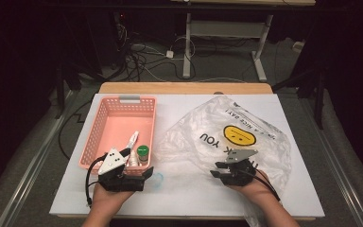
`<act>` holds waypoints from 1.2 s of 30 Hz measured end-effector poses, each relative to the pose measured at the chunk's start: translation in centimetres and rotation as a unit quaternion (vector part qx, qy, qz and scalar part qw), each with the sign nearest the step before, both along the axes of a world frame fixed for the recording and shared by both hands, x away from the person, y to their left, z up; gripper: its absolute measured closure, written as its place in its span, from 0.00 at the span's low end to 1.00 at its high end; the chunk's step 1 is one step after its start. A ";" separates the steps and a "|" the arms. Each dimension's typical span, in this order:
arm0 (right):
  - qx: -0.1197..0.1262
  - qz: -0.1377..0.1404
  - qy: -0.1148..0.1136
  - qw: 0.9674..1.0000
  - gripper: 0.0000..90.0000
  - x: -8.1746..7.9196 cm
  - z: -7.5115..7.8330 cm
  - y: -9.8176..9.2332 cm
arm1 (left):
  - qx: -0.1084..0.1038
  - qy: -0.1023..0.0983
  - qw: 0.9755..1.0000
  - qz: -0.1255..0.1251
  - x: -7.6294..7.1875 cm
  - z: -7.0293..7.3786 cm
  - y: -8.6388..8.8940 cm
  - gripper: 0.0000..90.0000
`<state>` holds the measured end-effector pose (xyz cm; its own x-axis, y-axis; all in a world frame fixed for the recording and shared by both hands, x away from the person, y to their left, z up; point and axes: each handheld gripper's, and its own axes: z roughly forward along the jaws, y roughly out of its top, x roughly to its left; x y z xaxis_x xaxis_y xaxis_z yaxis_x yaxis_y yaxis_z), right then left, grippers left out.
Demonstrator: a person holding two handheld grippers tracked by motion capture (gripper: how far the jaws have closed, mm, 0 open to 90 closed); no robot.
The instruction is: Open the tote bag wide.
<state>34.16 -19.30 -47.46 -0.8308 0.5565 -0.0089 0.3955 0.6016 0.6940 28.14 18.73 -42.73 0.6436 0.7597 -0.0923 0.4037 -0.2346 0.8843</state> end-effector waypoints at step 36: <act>0.149 -0.108 -0.122 0.975 1.00 0.8 5.6 -3.6 | -0.002 -0.002 1.000 -0.004 0.2 0.1 0.2 0.00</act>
